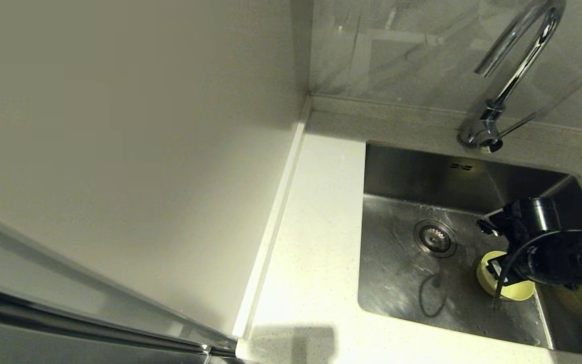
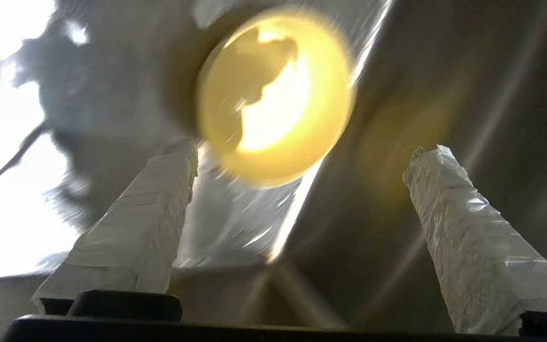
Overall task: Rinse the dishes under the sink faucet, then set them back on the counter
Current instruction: Put a bowl back to the table from the sink
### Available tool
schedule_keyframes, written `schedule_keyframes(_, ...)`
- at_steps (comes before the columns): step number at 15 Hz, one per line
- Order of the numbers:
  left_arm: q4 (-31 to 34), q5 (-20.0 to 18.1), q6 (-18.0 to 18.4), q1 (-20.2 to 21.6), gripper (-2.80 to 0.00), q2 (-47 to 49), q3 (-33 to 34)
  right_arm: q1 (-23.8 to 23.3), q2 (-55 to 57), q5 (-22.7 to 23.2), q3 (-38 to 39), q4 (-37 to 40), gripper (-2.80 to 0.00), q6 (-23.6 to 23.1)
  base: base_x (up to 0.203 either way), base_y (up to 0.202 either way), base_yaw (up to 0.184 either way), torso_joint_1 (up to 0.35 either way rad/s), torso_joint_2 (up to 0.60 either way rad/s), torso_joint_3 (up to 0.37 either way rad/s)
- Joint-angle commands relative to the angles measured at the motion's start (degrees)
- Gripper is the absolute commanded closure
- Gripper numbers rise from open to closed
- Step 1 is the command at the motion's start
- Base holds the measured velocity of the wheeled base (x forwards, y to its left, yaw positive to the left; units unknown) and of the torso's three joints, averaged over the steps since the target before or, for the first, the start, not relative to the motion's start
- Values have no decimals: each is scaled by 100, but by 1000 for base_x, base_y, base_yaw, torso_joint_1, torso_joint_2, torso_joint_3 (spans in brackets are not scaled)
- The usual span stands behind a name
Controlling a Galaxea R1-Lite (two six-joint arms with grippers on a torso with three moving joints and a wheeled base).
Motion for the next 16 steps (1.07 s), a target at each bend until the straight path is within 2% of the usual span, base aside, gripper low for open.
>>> schedule_keyframes(1, -2, 0, -2, 1, 0, 0, 18, 260, 55, -58, -272, 930, -280, 866, 0, 0, 0, 0, 0, 0)
schedule_keyframes(5, -2, 0, -2, 1, 0, 0, 18, 466, 355, -53, -1815, 3284, -280, 2493, 0, 0, 0, 0, 0, 0)
schedule_keyframes(7, -2, 0, -2, 1, 0, 0, 18, 530, 737, 2, -2555, 4119, -280, 3160, 0, 0, 0, 0, 0, 0)
schedule_keyframes(12, -2, 0, -2, 1, 0, 0, 18, 558, 1512, 37, -3286, 4351, -280, 3783, 0, 0, 0, 0, 0, 0)
schedule_keyframes(16, -2, 0, -2, 1, 0, 0, 18, 551, 1987, 67, -3675, 4353, -280, 3991, 0, 0, 0, 0, 0, 0)
